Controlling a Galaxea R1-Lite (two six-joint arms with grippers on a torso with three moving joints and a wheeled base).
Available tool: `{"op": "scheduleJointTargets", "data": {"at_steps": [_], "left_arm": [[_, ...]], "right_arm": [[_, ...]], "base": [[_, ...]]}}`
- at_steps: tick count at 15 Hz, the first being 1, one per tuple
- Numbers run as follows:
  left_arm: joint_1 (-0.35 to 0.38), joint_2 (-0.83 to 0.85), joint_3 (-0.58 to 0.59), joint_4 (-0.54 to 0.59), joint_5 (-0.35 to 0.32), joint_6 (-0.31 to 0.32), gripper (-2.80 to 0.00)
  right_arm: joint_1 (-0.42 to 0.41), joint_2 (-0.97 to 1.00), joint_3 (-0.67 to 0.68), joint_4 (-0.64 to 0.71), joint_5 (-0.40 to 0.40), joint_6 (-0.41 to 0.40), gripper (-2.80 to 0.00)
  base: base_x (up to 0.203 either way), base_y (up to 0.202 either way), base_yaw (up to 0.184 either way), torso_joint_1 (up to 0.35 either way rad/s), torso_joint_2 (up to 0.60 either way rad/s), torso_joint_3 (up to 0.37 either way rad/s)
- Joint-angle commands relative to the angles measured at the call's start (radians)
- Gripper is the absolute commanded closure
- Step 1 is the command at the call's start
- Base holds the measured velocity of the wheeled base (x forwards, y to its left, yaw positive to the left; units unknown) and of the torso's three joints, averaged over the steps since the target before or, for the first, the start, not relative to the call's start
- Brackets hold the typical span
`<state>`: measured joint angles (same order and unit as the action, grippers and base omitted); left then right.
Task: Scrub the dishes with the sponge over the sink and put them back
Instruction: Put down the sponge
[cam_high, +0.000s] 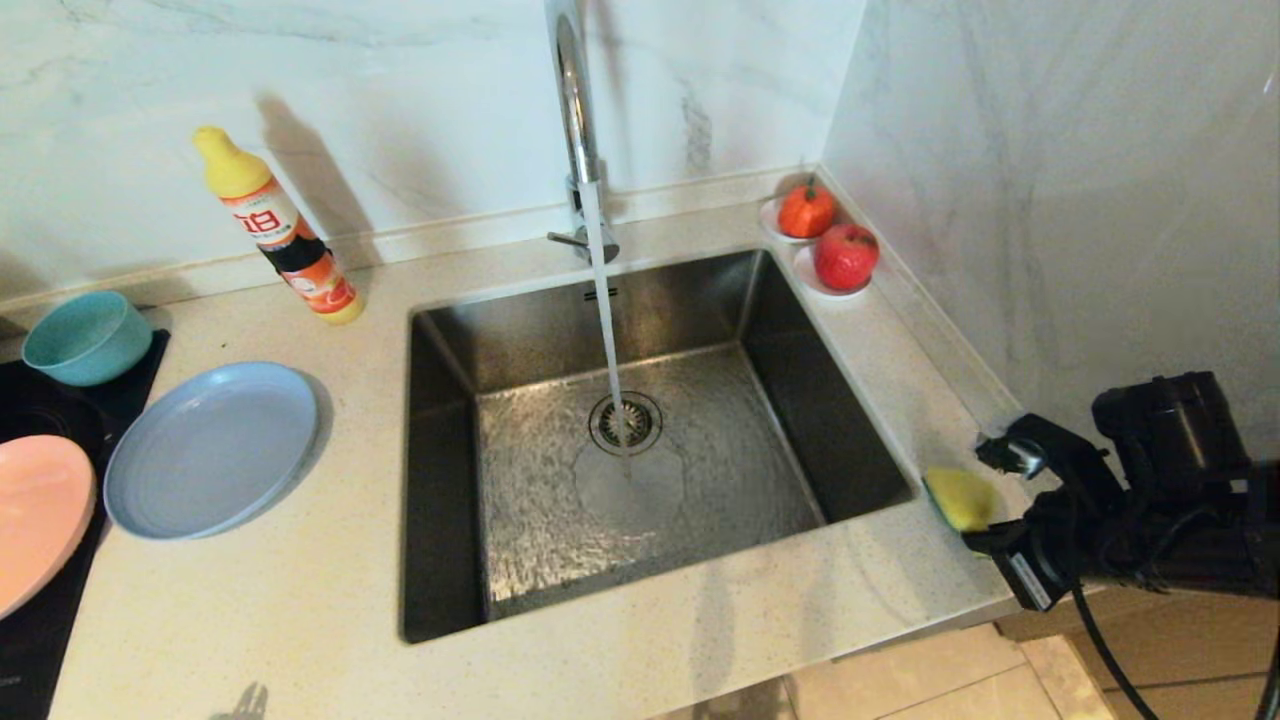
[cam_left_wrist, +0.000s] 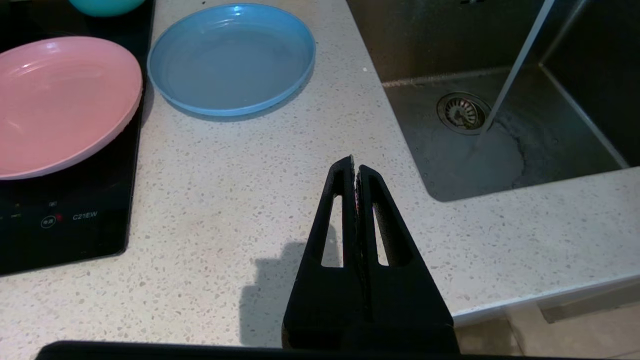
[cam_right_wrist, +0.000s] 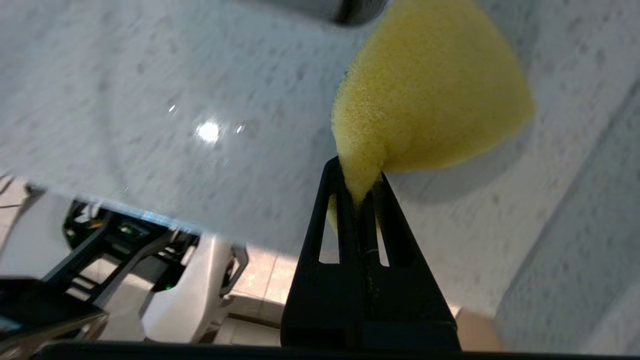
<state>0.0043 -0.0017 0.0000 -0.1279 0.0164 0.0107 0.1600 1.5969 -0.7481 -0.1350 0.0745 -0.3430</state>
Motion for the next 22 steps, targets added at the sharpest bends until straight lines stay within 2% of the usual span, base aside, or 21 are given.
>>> {"op": "scheduleJointTargets", "data": {"at_steps": [1,5,8,15,22], "left_arm": [[0.000,0.003,0.040,-0.002,0.002,-0.013,0.00],[0.000,0.003,0.040,-0.003,0.004,-0.021,0.00],[0.000,0.003,0.040,-0.004,0.008,-0.025,0.00],[0.000,0.003,0.040,-0.003,0.008,-0.037,0.00],[0.000,0.003,0.040,-0.004,0.008,-0.046,0.00]], "right_arm": [[0.010,0.050,-0.022,-0.028,-0.018,-0.005,0.00],[0.031,0.059,-0.060,-0.032,-0.029,-0.032,0.00],[0.030,0.074,-0.102,-0.031,-0.065,-0.041,0.00],[0.012,0.109,-0.126,-0.052,-0.065,-0.097,0.00],[-0.012,0.127,-0.145,-0.064,-0.065,-0.107,0.00]], "base": [[0.000,0.000,0.000,0.000,0.00,0.000],[0.000,0.000,0.000,0.000,0.00,0.000],[0.000,0.000,0.000,0.000,0.00,0.000],[0.000,0.000,0.000,0.000,0.00,0.000],[0.000,0.000,0.000,0.000,0.00,0.000]]}}
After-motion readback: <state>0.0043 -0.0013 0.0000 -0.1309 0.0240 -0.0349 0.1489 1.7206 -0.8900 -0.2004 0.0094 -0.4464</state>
